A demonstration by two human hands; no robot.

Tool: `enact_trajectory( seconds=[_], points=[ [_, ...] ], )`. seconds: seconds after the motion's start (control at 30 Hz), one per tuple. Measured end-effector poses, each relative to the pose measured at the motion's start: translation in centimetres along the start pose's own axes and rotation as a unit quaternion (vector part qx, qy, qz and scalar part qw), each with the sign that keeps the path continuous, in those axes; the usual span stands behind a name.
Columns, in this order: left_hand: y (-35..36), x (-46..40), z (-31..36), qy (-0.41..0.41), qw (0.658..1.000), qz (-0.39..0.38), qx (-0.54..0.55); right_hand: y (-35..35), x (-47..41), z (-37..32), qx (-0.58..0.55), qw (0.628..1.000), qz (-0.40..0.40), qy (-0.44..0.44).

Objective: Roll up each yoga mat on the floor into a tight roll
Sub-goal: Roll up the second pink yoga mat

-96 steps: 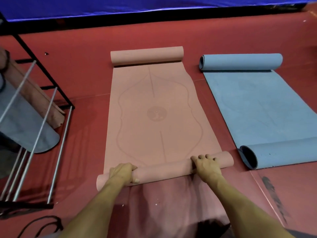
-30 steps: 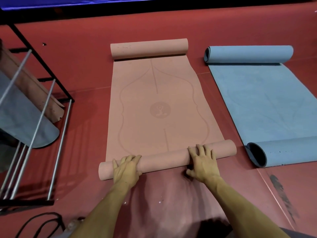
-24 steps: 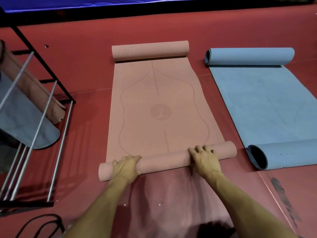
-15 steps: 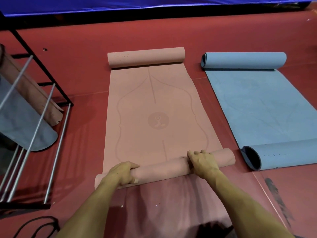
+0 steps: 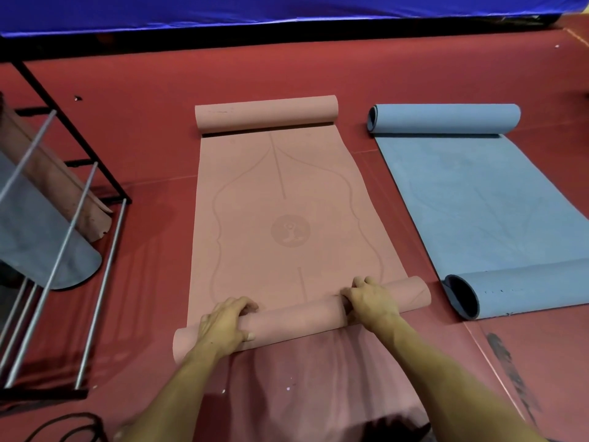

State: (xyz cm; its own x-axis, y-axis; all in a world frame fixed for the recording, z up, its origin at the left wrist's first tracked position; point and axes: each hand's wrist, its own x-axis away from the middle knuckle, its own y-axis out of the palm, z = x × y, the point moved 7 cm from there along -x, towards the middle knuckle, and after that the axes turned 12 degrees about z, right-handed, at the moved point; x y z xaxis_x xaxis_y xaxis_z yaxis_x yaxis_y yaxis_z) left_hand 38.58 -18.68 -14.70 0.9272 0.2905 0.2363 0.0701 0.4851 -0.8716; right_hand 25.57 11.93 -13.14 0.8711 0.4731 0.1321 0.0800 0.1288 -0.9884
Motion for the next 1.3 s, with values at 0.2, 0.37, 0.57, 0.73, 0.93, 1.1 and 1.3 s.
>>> enact_trajectory(
  seconds=[0.2,0.37,0.57,0.73,0.93,1.1,1.3],
  points=[
    [0.0,0.3,0.5,0.010,0.999,0.037,0.028,0.0,0.0,0.6,-0.055,0.998,0.017,-0.016],
    [-0.2,0.0,0.8,-0.001,0.997,0.072,-0.008,0.1,-1.0,-0.2,-0.056,0.997,-0.032,-0.047],
    [-0.4,-0.8,1.2,-0.017,0.998,0.056,-0.008,-0.5,-1.1,-0.8,-0.067,0.997,-0.026,0.001],
    [-0.3,-1.2,1.2,-0.020,0.999,0.041,-0.018,-0.4,-0.4,-1.6,-0.008,0.999,0.037,0.008],
    [-0.4,-1.0,2.5,-0.033,0.998,0.036,-0.046,-0.2,-0.1,-1.7,0.000,0.999,0.044,0.008],
    [-0.4,-0.1,2.1,-0.038,0.993,0.064,-0.087,-0.1,-0.5,-1.6,0.018,0.998,0.054,0.034],
    [-0.4,-0.1,2.4,-0.032,0.989,0.085,-0.118,-1.0,-0.7,-1.5,-0.021,0.997,0.058,0.043]
  ],
)
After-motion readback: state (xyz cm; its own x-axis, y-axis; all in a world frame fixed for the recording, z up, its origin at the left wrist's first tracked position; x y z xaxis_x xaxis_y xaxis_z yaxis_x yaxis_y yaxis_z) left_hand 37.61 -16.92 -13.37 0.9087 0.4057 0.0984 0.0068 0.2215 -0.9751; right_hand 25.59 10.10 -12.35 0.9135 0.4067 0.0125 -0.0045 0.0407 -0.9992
